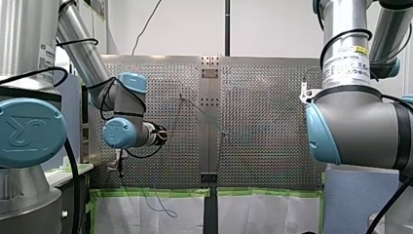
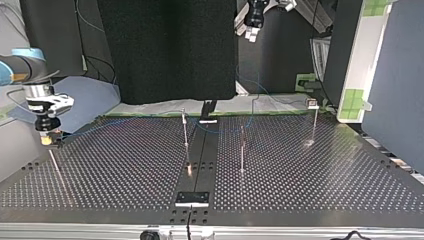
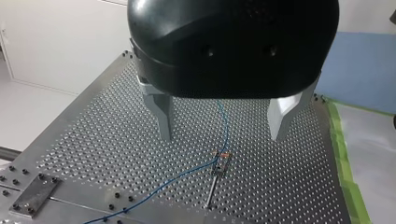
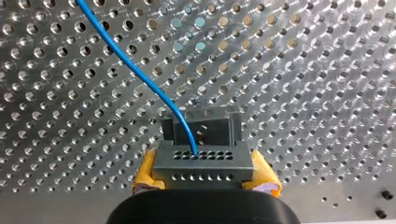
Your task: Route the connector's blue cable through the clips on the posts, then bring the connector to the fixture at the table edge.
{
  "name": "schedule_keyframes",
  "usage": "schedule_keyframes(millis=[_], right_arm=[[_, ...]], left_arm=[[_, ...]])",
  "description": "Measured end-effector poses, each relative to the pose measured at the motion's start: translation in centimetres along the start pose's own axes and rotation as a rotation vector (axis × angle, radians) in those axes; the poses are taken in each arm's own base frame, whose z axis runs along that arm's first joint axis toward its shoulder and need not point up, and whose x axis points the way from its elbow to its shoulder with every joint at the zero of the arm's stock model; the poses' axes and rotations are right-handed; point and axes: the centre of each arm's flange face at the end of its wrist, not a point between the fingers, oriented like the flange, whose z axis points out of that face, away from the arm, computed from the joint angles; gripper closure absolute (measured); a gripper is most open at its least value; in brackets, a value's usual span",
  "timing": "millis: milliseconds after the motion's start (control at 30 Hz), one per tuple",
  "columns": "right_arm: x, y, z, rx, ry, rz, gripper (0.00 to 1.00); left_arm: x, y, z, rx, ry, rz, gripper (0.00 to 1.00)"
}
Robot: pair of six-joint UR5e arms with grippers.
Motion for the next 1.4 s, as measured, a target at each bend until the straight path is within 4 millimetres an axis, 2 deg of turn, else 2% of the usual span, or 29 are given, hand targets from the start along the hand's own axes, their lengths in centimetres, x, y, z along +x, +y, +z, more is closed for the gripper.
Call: schedule_keyframes(millis=[767, 1400], right_arm=[[0.4, -1.1, 0.7, 0.042, -0.007, -0.094, 1.0], [-0.7, -0.7, 0.9, 0.041, -0.013, -0.081, 1.0]], left_arm=[[0.0, 0.2, 0.2, -0.009, -0.001, 0.003, 0.0], [0.0, 0.3, 0.2, -0.013, -0.001, 0.004, 0.0]])
